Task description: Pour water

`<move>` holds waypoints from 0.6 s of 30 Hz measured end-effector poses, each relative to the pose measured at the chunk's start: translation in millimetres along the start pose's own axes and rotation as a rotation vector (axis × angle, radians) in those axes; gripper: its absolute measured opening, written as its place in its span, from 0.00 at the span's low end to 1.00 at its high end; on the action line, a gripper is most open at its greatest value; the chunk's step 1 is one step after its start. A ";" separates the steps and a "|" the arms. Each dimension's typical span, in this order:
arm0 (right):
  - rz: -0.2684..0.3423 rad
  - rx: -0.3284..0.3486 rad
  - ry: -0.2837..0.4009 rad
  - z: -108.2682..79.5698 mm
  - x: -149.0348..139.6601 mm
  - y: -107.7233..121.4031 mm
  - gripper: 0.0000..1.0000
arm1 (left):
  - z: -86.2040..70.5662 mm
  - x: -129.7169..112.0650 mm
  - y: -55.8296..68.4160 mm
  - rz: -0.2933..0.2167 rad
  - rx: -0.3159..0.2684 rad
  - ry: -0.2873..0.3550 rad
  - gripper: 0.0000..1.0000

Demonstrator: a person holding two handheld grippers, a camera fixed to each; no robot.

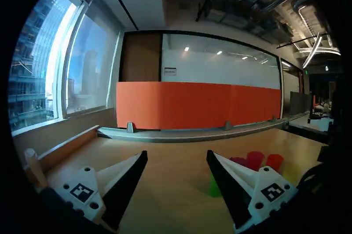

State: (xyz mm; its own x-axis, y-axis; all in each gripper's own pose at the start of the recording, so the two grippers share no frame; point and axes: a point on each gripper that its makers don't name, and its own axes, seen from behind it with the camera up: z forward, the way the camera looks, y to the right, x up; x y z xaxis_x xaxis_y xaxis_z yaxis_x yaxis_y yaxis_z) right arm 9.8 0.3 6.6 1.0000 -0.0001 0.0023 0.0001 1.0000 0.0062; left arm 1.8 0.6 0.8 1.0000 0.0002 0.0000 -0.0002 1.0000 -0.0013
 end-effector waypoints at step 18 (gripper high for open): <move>-0.003 0.063 0.008 13.1 90.3 -13.2 1.00 | 19.6 103.2 14.5 -0.022 -0.082 0.027 1.00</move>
State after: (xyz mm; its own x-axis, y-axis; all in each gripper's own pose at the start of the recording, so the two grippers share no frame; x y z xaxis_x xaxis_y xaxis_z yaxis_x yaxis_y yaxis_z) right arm 100.1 -13.0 19.9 1.0000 -0.0025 -0.0056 0.0028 0.9976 0.0689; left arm 105.0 15.1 20.3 0.9994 -0.0230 -0.0265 0.0208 0.9963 -0.0832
